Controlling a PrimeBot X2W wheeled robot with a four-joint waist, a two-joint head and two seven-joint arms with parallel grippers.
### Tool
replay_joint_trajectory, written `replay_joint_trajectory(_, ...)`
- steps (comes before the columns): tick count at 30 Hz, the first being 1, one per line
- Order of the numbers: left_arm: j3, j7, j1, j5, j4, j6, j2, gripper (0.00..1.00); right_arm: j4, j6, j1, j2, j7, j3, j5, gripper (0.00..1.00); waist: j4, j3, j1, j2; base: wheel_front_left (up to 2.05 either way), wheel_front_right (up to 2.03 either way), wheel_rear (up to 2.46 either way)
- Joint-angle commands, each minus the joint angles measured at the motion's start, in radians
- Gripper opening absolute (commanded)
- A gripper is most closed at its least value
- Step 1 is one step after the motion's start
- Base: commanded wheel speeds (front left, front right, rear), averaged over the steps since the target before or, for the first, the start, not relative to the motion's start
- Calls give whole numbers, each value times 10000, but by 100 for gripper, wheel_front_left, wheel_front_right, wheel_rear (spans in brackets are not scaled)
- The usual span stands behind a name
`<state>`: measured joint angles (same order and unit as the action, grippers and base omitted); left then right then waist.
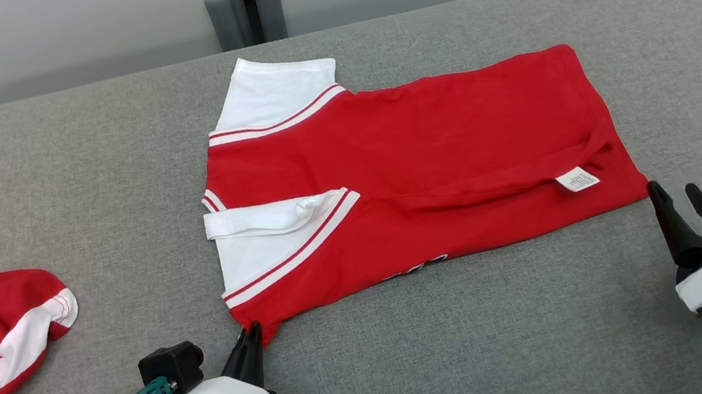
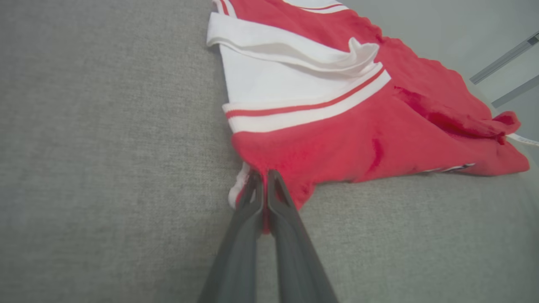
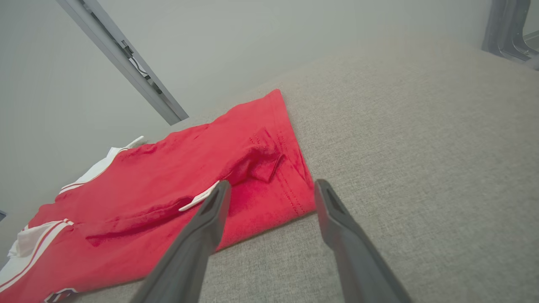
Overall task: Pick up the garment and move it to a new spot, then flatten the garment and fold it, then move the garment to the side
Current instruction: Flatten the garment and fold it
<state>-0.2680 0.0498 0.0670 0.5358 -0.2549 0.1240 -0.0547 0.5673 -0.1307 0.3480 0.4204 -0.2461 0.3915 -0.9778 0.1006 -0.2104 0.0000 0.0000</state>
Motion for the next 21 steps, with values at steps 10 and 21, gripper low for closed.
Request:
replay_joint_trajectory(10, -273, -210, 169, -441, 151, -33, -402, 0, 1502, -1, 1155, 461, -54, 1110, 1032, 100, -247, -155, 0, 0, 0, 0, 0)
replay_joint_trajectory(21, -482, -254, 91, -604, 286, 80, -476, 0, 3308, 1, 2533, 319, 33, 2493, 2296, 100, -346, -273, 0, 0, 0, 0, 0)
